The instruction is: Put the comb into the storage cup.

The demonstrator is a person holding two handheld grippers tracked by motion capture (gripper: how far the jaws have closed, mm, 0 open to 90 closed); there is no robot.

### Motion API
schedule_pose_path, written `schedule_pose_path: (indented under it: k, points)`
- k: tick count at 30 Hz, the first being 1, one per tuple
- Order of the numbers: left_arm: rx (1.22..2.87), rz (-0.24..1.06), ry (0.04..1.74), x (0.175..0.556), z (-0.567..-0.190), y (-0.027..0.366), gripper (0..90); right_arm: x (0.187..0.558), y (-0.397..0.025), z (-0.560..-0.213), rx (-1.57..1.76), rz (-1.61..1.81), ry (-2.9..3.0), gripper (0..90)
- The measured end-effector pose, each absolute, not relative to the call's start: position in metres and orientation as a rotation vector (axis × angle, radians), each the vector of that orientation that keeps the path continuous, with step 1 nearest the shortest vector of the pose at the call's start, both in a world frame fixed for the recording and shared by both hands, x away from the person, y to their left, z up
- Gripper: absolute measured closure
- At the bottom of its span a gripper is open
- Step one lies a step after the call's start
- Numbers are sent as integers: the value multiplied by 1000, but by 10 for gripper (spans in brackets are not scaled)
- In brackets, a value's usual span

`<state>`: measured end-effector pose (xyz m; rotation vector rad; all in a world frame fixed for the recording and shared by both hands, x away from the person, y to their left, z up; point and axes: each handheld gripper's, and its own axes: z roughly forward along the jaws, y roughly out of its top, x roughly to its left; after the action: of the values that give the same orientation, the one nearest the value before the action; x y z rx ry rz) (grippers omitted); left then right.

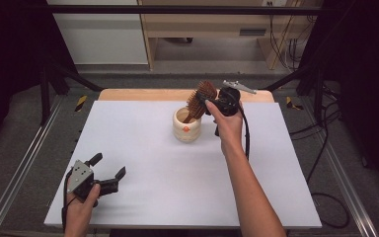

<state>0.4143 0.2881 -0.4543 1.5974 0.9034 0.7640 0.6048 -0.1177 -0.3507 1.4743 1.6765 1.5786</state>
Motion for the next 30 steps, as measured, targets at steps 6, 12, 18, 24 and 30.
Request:
schedule_pose_path:
  k: [6,12,18,24,30]
  points:
    - [1597,763,903,414,-454,288,23,601,-119,-347,1460,1589,1666,51]
    - [1597,766,904,414,-454,288,23,598,-120,-343,1438,1598,1654,50]
    - [1592,768,910,414,-454,289,23,593,-120,-342,1410,1572,1655,57]
    - [1594,769,908,415,-455,287,23,589,-122,-340,1379,1594,1651,55]
    - [1594,766,905,414,-455,287,23,588,-125,-338,1374,1603,1634,59]
